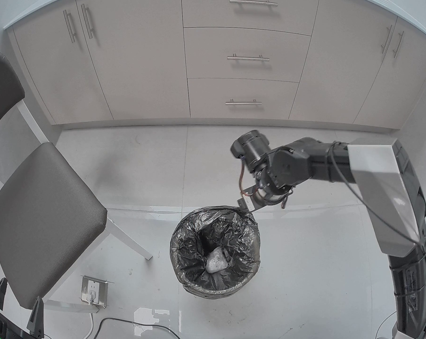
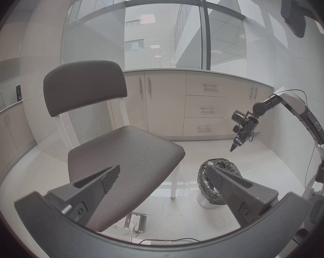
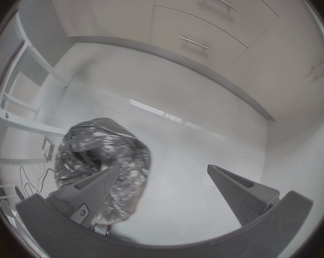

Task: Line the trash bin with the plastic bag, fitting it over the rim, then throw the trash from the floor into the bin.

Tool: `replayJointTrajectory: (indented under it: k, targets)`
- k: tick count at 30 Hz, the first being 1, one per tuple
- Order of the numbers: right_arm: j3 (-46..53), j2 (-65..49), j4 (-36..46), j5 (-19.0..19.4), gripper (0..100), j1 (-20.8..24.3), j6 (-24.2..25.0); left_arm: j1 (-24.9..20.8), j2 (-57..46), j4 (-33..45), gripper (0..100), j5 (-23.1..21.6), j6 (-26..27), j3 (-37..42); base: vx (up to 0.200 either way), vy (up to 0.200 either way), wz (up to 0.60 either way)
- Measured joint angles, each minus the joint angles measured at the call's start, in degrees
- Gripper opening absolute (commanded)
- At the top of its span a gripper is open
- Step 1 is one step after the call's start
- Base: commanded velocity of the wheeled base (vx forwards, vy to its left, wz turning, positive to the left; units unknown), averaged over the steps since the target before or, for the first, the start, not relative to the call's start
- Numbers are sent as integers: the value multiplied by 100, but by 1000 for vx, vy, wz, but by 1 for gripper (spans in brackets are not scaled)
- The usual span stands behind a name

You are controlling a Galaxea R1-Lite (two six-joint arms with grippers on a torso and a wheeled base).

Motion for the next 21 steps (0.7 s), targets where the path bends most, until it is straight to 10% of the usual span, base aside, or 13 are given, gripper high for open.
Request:
replayJointTrajectory:
  k: [21]
  targets:
    - [0, -1374, 2302, -30, 100, -402, 482, 2, 0, 0, 100, 0, 2, 0, 0, 0, 0]
